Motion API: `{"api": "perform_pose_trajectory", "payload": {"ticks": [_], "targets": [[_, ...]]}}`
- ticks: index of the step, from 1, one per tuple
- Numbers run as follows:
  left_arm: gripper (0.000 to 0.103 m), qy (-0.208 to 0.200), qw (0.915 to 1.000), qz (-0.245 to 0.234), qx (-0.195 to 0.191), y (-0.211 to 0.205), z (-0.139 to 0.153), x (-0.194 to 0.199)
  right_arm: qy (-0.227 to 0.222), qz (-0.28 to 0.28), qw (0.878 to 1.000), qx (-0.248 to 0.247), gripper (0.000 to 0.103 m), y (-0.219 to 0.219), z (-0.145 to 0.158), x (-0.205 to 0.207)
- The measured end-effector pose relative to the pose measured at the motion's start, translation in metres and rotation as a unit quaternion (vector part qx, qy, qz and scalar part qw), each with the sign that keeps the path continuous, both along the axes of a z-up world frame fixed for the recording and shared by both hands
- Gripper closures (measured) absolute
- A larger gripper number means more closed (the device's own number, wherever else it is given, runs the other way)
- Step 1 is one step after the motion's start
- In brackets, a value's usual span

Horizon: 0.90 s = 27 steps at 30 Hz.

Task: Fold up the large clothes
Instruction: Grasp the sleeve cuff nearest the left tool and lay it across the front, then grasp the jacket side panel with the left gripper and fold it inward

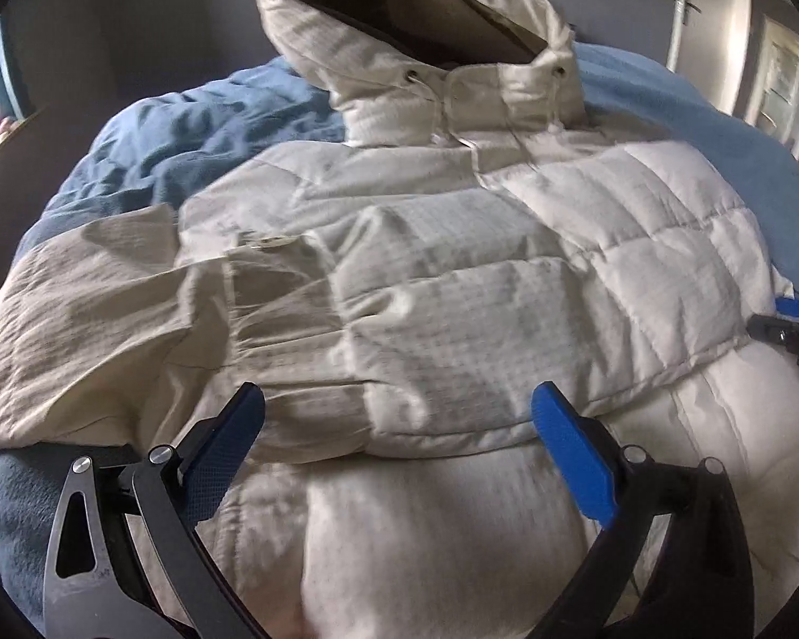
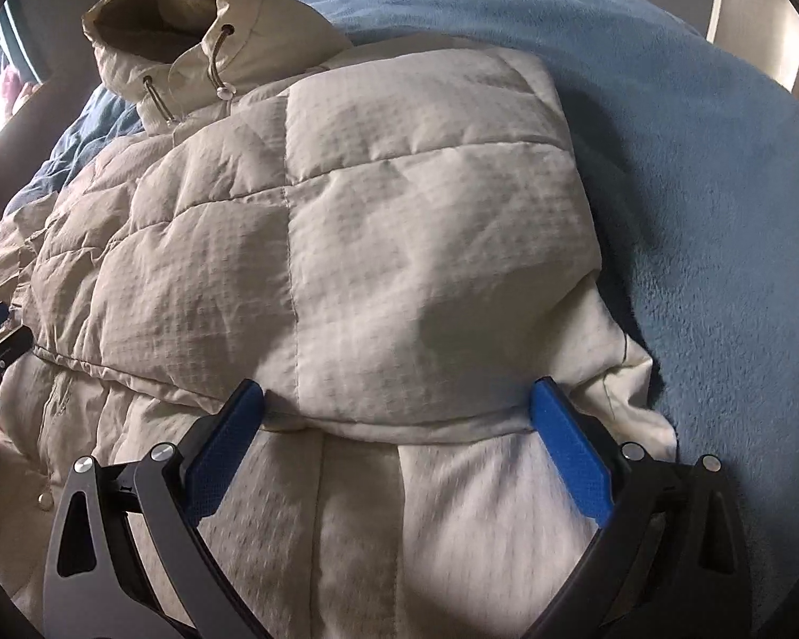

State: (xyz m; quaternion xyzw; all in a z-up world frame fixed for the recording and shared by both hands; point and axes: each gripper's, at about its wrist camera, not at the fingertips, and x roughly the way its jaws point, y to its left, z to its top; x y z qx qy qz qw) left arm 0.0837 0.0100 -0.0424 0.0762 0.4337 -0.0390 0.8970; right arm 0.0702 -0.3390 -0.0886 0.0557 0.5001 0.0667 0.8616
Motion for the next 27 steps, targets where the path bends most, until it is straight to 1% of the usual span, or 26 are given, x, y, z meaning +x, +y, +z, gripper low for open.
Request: {"api": "perform_pose_trajectory", "payload": {"ticks": [2, 4, 7, 10, 12, 15, 17, 19, 21, 23, 25, 27], "targets": [[0.007, -0.001, 0.9999, 0.015, -0.002, 0.005, 0.003, -0.002, -0.002, 0.001, 1.000, -0.009, 0.007, 0.002, 0.002, -0.004], [0.007, 0.003, 0.9997, 0.022, -0.013, 0.010, 0.006, -0.006, -0.008, 0.002, 1.000, -0.015, 0.007, 0.006, 0.005, -0.007], [0.007, 0.004, 0.9996, 0.020, -0.022, 0.013, 0.011, -0.013, -0.027, -0.001, 1.000, -0.007, 0.007, 0.003, 0.013, -0.018], [0.007, 0.003, 0.9993, 0.005, -0.036, 0.012, 0.015, -0.019, -0.049, -0.008, 0.999, 0.006, 0.007, -0.003, 0.023, -0.025], [0.007, -0.006, 0.9995, 0.005, -0.030, 0.010, 0.019, -0.023, -0.063, -0.012, 0.998, 0.008, 0.007, -0.005, 0.029, -0.031], [0.007, -0.022, 0.9994, 0.011, -0.025, 0.012, 0.027, -0.027, -0.097, -0.013, 0.995, 0.002, 0.007, -0.005, 0.043, -0.040], [0.007, -0.033, 0.9991, 0.014, -0.024, 0.015, 0.035, -0.031, -0.116, -0.007, 0.993, -0.004, 0.007, -0.002, 0.050, -0.044], [0.007, -0.043, 0.9988, 0.016, -0.014, 0.020, 0.044, -0.033, -0.129, 0.003, 0.991, -0.016, 0.007, 0.006, 0.055, -0.045], [0.007, -0.058, 0.9977, 0.033, 0.009, 0.028, 0.054, -0.035, -0.132, 0.015, 0.991, -0.029, 0.007, 0.013, 0.055, -0.045], [0.007, -0.069, 0.9954, 0.060, 0.028, 0.041, 0.064, -0.035, -0.134, 0.024, 0.990, -0.039, 0.007, 0.019, 0.055, -0.046], [0.007, -0.069, 0.9942, 0.081, 0.016, 0.059, 0.072, -0.033, -0.136, 0.032, 0.989, -0.046, 0.007, 0.024, 0.054, -0.047], [0.007, -0.053, 0.9928, 0.107, -0.009, 0.085, 0.076, -0.030, -0.139, 0.038, 0.988, -0.052, 0.007, 0.028, 0.055, -0.047]]}}
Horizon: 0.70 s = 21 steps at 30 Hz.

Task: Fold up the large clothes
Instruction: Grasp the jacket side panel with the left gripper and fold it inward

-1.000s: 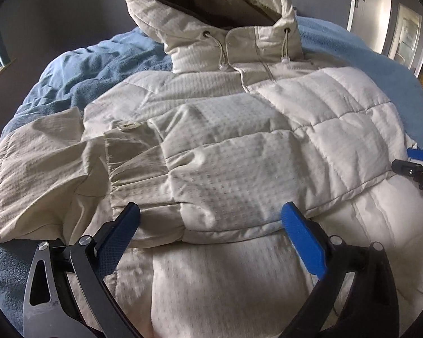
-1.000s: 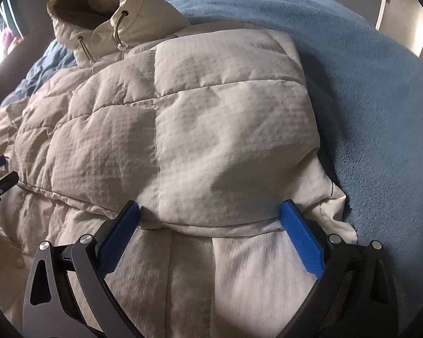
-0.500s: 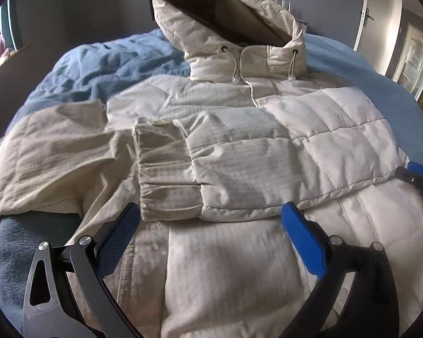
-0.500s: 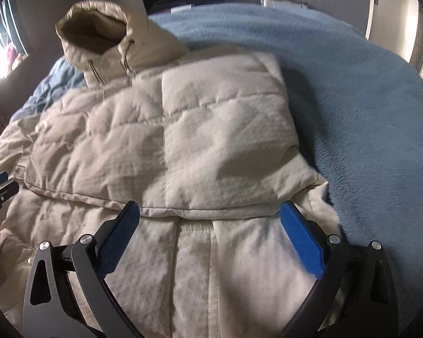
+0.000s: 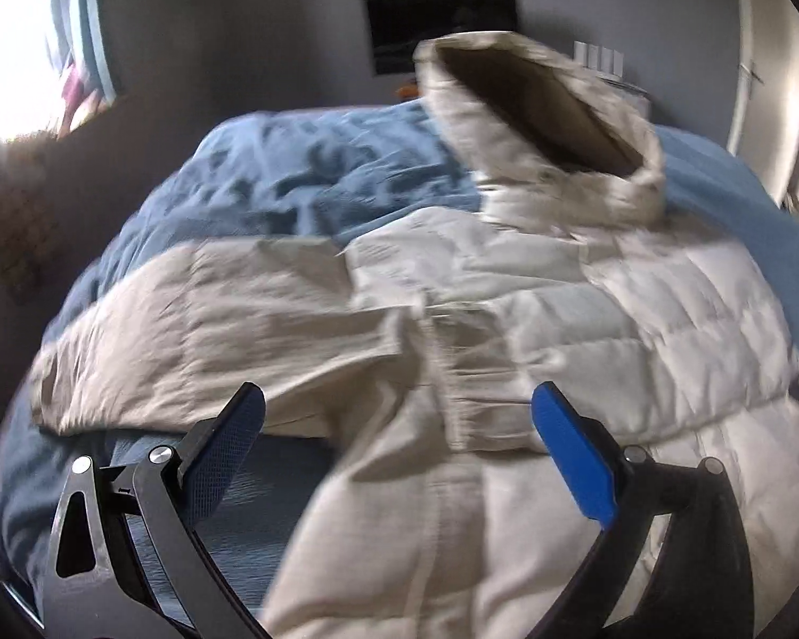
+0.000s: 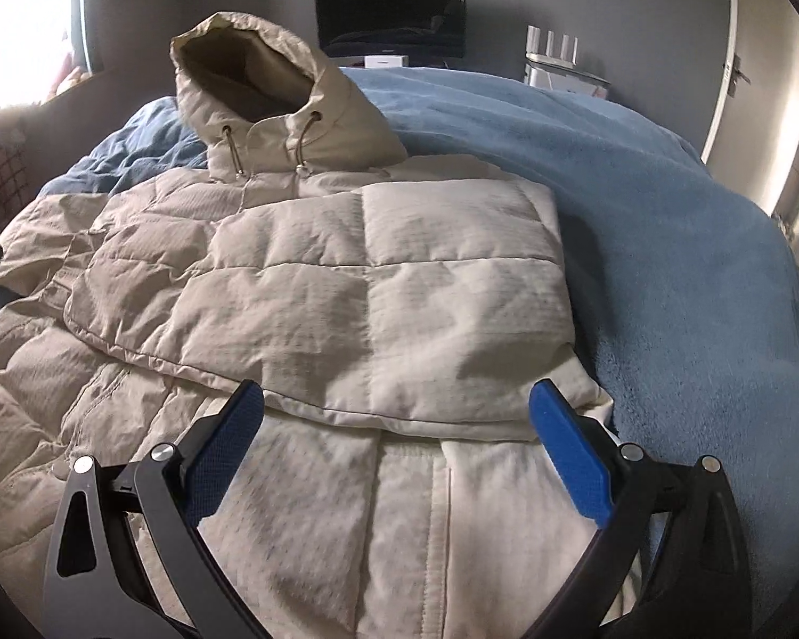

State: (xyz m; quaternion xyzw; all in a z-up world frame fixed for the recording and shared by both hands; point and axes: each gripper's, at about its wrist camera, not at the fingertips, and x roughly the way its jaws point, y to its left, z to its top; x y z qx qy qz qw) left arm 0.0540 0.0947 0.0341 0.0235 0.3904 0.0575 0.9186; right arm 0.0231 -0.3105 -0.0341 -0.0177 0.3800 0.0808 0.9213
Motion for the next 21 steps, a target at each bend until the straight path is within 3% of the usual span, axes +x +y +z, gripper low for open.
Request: {"api": "perform_pose_trajectory", "payload": {"ticks": [3, 6, 7, 11, 13, 16, 19, 21], "targets": [[0.007, 0.027, 0.9984, 0.035, -0.034, 0.038, -0.001, 0.004, -0.005, 0.004, 1.000, -0.006, 0.007, 0.004, -0.001, -0.001], [0.007, 0.049, 0.9908, 0.068, -0.106, 0.080, -0.007, 0.005, -0.007, 0.008, 1.000, -0.007, 0.007, 0.006, -0.002, 0.000], [0.007, 0.054, 0.9870, 0.080, -0.128, 0.092, -0.010, 0.004, -0.007, 0.009, 1.000, -0.008, 0.007, 0.007, -0.002, 0.001], [0.007, 0.068, 0.9587, 0.166, -0.220, 0.151, -0.027, 0.004, -0.009, 0.012, 1.000, -0.009, 0.007, 0.011, -0.003, 0.003], [0.007, 0.064, 0.9526, 0.186, -0.232, 0.165, -0.030, 0.005, -0.010, 0.013, 1.000, -0.011, 0.007, 0.012, -0.004, 0.004], [0.007, 0.067, 0.9597, 0.227, -0.152, 0.180, -0.041, 0.017, -0.011, 0.016, 1.000, -0.014, 0.007, 0.015, -0.005, 0.005], [0.006, 0.049, 0.9515, 0.238, -0.188, 0.195, -0.053, 0.019, -0.011, 0.018, 1.000, -0.014, 0.007, 0.017, -0.005, 0.007], [0.007, 0.014, 0.9491, 0.249, -0.193, 0.202, -0.050, 0.017, -0.009, 0.020, 1.000, -0.013, 0.007, 0.018, -0.006, 0.009]]}}
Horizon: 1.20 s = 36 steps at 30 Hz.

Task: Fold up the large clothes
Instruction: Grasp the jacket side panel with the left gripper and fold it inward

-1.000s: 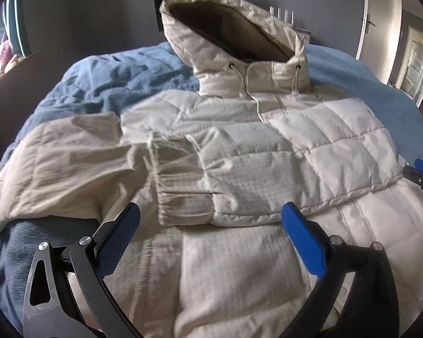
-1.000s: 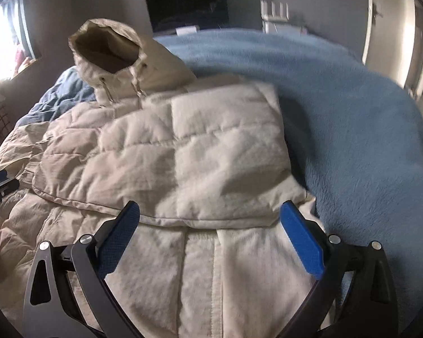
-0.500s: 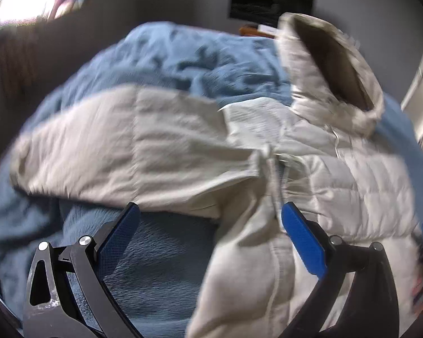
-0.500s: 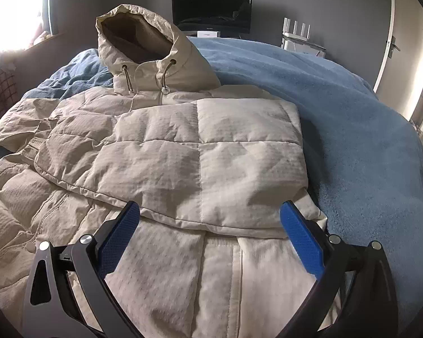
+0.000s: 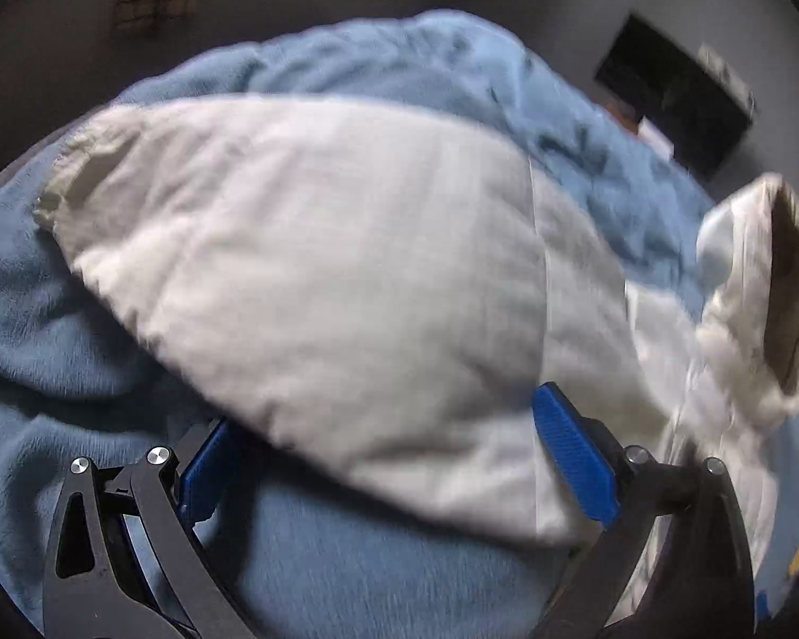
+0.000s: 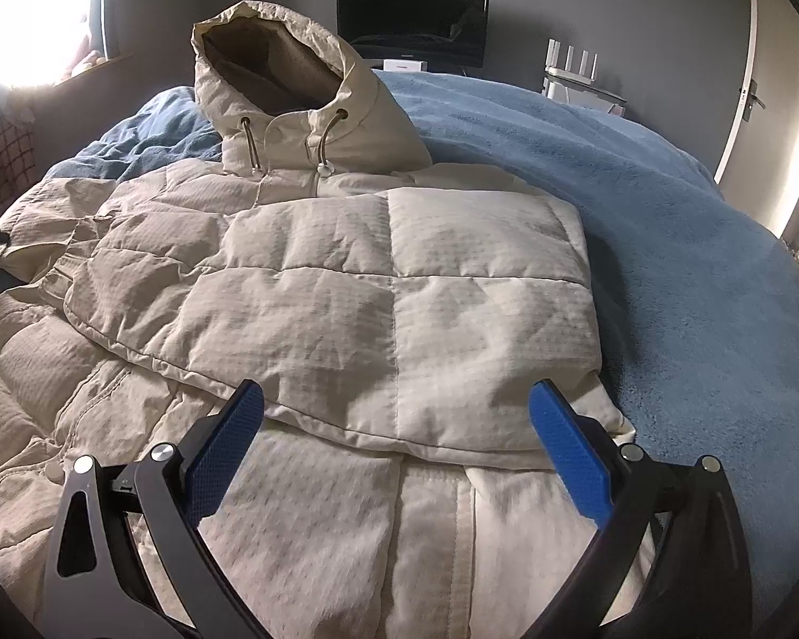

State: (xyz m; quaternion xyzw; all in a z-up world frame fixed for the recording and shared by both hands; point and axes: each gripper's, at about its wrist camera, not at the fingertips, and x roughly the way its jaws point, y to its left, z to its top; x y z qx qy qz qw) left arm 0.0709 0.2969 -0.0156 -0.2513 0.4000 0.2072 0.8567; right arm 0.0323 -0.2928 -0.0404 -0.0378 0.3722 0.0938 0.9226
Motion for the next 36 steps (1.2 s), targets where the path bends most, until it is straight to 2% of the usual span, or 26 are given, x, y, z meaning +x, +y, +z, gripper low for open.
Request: {"api": "perform_pose_trajectory", "payload": {"ticks": [2, 7, 8, 11, 13, 15, 16, 20, 28, 36], "targets": [[0.010, -0.024, 0.9996, 0.015, 0.005, 0.009, 0.003, -0.001, 0.003, 0.001, 1.000, 0.001, 0.007, 0.002, -0.001, 0.002], [0.036, -0.080, 0.9953, 0.051, -0.019, 0.033, 0.002, -0.012, 0.011, 0.011, 1.000, -0.004, 0.007, 0.009, -0.007, 0.007], [0.039, -0.085, 0.9947, 0.055, -0.018, 0.032, 0.004, -0.008, 0.012, 0.015, 1.000, -0.006, 0.007, 0.010, -0.008, 0.007], [0.056, -0.098, 0.9928, 0.068, -0.010, 0.036, 0.006, -0.009, 0.013, 0.022, 1.000, -0.009, 0.007, 0.014, -0.009, 0.008], [0.076, -0.112, 0.9909, 0.074, -0.002, 0.036, 0.013, -0.014, 0.014, 0.024, 1.000, -0.010, 0.007, 0.016, -0.010, 0.009], [0.084, -0.121, 0.9900, 0.071, 0.015, 0.032, 0.021, -0.016, 0.016, 0.026, 1.000, -0.008, 0.007, 0.016, -0.010, 0.010], [0.087, -0.123, 0.9897, 0.063, 0.037, 0.026, 0.030, -0.017, 0.015, 0.026, 1.000, -0.006, 0.007, 0.016, -0.010, 0.010], [0.090, -0.131, 0.9858, 0.037, 0.098, 0.001, 0.056, -0.017, 0.012, 0.028, 1.000, 0.003, 0.007, 0.015, -0.008, 0.011], [0.094, -0.154, 0.9769, -0.016, 0.147, -0.045, 0.102, -0.023, -0.009, 0.031, 0.999, 0.020, 0.007, 0.010, 0.002, 0.006], [0.095, -0.160, 0.9666, -0.065, 0.189, -0.095, 0.127, -0.023, -0.027, 0.019, 0.997, 0.064, 0.007, -0.008, 0.014, 0.002]]}}
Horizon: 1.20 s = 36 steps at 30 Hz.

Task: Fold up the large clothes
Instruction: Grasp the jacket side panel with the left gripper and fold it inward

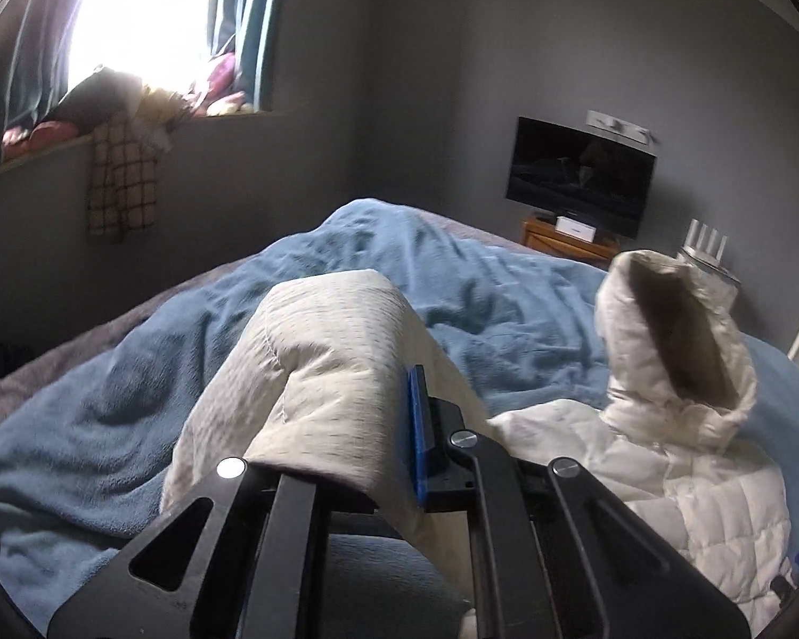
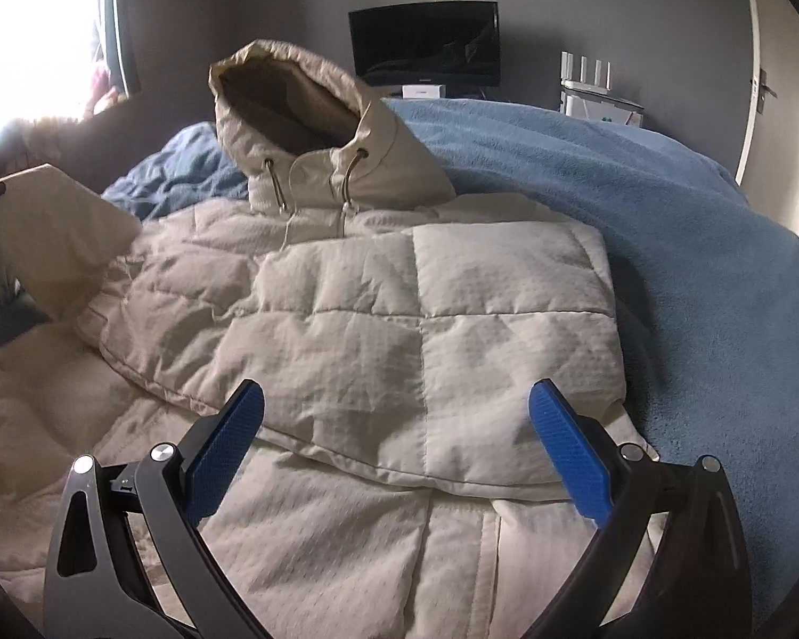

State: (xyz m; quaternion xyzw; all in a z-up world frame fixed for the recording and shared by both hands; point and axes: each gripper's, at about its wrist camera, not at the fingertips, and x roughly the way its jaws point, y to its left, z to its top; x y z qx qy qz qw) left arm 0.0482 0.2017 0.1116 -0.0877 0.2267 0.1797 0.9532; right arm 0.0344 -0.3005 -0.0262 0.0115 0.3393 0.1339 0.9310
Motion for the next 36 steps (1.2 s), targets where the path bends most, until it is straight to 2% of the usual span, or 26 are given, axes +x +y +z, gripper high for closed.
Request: {"api": "perform_pose_trajectory", "payload": {"ticks": [6, 10, 13, 16, 21, 22, 24, 29, 31, 33, 36], "targets": [[0.096, -0.005, 0.9977, -0.061, 0.030, -0.055, 0.020, 0.003, -0.002, -0.006, 1.000, 0.029, 0.007, -0.011, 0.005, -0.001], [0.096, 0.003, 0.9902, -0.126, 0.061, -0.111, 0.021, 0.007, 0.001, -0.011, 0.999, 0.037, 0.007, -0.016, 0.004, -0.001], [0.096, 0.024, 0.9814, -0.181, 0.059, -0.153, 0.009, 0.012, 0.004, -0.014, 0.999, 0.043, 0.007, -0.020, 0.003, -0.001], [0.096, 0.056, 0.9686, -0.233, 0.067, -0.195, -0.019, 0.017, 0.008, -0.015, 0.999, 0.046, 0.007, -0.021, 0.002, -0.001], [0.094, 0.116, 0.9489, -0.277, 0.098, -0.226, -0.067, 0.025, 0.017, -0.016, 0.999, 0.043, 0.007, -0.021, -0.003, 0.001], [0.091, 0.133, 0.9429, -0.290, 0.096, -0.227, -0.078, 0.027, 0.019, -0.016, 0.999, 0.042, 0.007, -0.021, -0.003, 0.002], [0.083, 0.149, 0.9370, -0.303, 0.088, -0.225, -0.093, 0.027, 0.024, -0.018, 0.999, 0.041, 0.007, -0.021, -0.005, 0.003], [0.074, 0.170, 0.9229, -0.341, 0.057, -0.224, -0.117, 0.027, 0.044, -0.027, 0.998, 0.035, 0.007, -0.020, -0.014, 0.009], [0.057, 0.175, 0.9166, -0.357, 0.044, -0.225, -0.123, 0.026, 0.053, -0.030, 0.998, 0.033, 0.007, -0.021, -0.018, 0.012], [0.044, 0.175, 0.9098, -0.375, 0.030, -0.225, -0.126, 0.023, 0.062, -0.035, 0.997, 0.030, 0.007, -0.021, -0.022, 0.015], [0.030, 0.173, 0.9042, -0.390, 0.026, -0.225, -0.125, 0.016, 0.071, -0.039, 0.996, 0.027, 0.007, -0.021, -0.026, 0.016]]}}
